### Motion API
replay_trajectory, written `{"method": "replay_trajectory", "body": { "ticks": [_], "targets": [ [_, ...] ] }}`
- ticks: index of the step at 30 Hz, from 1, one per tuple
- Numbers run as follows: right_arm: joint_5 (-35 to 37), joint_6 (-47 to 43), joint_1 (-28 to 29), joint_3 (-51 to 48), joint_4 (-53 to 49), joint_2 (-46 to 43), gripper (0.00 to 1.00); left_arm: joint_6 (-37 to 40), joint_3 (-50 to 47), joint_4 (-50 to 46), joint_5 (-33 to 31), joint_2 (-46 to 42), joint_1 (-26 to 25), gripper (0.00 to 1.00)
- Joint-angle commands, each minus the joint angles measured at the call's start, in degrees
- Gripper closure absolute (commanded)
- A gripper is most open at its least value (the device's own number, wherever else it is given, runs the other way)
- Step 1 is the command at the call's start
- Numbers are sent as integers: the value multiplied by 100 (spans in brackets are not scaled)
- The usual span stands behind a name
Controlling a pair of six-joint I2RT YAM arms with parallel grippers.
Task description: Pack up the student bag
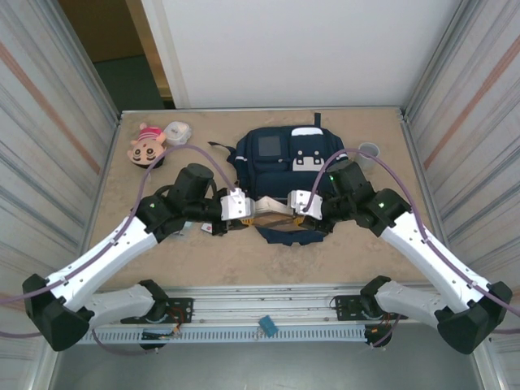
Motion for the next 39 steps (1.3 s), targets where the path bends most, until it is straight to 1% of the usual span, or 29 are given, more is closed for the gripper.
{"method": "replay_trajectory", "body": {
  "ticks": [1,3,4,6,7,8,9,11,12,14,16,18,22,24,26,28,30,32,33,39],
  "targets": [
    [-950,247,-427,314,472,-128,82,-657,-355,1113,780,-386,295,100],
    [-1431,883,-865,93,958,-344,54,-1214,-589,1640,1440,-541,725,100],
    [-1677,1166,-1077,-64,1215,-525,46,-1479,-689,1859,1711,-606,895,100],
    [-2253,1776,-1482,-465,1783,-823,33,-2135,-939,2623,2188,-762,1231,100],
    [-2547,2064,-1665,-673,2074,-962,28,-2457,-1052,2998,2324,-818,1327,100],
    [-2837,2417,-1864,-917,2456,-1111,21,-2813,-1165,3482,2480,-874,1429,100],
    [-3067,2823,-2032,-1153,2828,-1241,18,-3214,-1272,3974,2605,-899,1495,100],
    [-3516,3541,-2346,-1525,3589,-1382,18,-3777,-1397,4707,2772,-861,1533,100],
    [-3725,3976,-2460,-1686,4035,-1406,18,-3945,-1380,4906,2885,-805,1529,100],
    [-3979,4714,-2519,-1912,4862,-1362,18,-4171,-1283,5049,3046,-675,1533,100],
    [-4182,5203,-2468,-1973,5407,-1248,17,-4372,-1232,5288,3157,-575,1532,100],
    [-4243,5498,-2396,-1908,5629,-1125,17,-4535,-1195,5547,3255,-484,1530,100],
    [-4316,5663,-2317,-1789,5780,-1003,16,-4582,-1091,5635,3396,-385,1511,100],
    [-4270,5722,-2309,-1797,5860,-993,14,-4581,-1078,5699,3393,-371,1505,100],
    [-4134,5804,-2314,-1825,5890,-995,8,-4632,-1079,5791,3366,-384,1497,100],
    [-3896,6078,-2308,-1854,6012,-962,6,-4797,-1108,5990,3312,-356,1495,100],
    [-3735,6598,-2308,-1933,6449,-895,7,-5065,-1141,6197,3103,-325,1499,100],
    [-3829,7080,-2235,-2120,7211,-817,13,-5290,-1236,6458,2886,-275,1472,99],
    [-3817,7170,-2168,-2184,7419,-809,18,-5336,-1264,6523,2856,-242,1457,99],
    [-3716,7210,-1769,-2331,8007,-989,54,-5399,-1181,6323,2769,-112,1424,98]
  ]
}}
